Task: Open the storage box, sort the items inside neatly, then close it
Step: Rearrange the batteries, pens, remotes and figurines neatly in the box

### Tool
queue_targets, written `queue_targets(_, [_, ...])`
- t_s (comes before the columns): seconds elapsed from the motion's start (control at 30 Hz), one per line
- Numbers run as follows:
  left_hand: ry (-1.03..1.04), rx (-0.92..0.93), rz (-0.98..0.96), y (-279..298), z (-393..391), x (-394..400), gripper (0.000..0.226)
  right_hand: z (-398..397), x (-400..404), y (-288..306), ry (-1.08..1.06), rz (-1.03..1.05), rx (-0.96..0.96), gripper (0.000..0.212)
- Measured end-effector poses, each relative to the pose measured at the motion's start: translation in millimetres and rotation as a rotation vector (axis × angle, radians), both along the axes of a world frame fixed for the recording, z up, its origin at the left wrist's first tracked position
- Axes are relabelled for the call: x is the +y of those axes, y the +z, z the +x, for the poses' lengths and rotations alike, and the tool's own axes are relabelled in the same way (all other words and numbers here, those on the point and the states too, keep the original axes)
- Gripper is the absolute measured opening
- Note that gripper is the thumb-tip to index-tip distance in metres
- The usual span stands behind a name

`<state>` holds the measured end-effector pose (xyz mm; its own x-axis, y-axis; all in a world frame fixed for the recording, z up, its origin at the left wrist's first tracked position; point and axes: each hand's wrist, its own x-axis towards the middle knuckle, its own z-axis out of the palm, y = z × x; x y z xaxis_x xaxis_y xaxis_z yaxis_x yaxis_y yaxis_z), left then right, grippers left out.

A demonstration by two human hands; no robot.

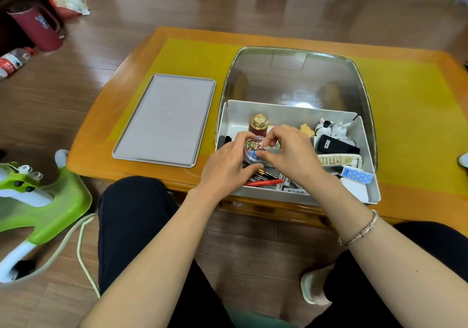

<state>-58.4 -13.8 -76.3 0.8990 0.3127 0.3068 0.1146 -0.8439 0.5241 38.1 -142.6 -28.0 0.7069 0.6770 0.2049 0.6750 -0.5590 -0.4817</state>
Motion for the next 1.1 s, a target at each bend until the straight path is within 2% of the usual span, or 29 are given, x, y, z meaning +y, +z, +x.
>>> queue_targets(0.13, [0.016,0.018,0.014,-3,1,0,0.074,-1,-6,-2,0.086,0.026,0.023,0.015])
queue_targets(0.27, [0.023,0.043,0.015,-5,2,1,0.078,-1,-5,-2,0.072,0.076,0.084,0.011])
queue_targets(0.47, [-0.015,0.049,0.053,-4,1,2,0.073,-6,11,-4,0.008,-0.067,0.050,0.011])
queue_targets(0.57, [-0.024,0.036,0.063,-1,1,2,0.072,-3,8,-4,0.057,-0.111,0.055,0.010])
queue_targets(0.7, [-0.081,0.046,0.045,5,2,3,0.077,3,-14,1,0.054,0.081,0.114,0.021])
queue_targets(0.87, [-0.081,0.106,-0.056,10,9,8,0.073,28,-54,11,-0.187,0.183,0.119,0.015])
queue_targets(0.97, [-0.064,0.104,-0.080,12,11,6,0.072,39,-74,13,-0.278,0.068,0.081,0.016])
queue_targets(1.1, [-0.045,0.116,-0.150,13,11,0,0.075,35,-67,3,-0.167,-0.210,-0.101,0.019])
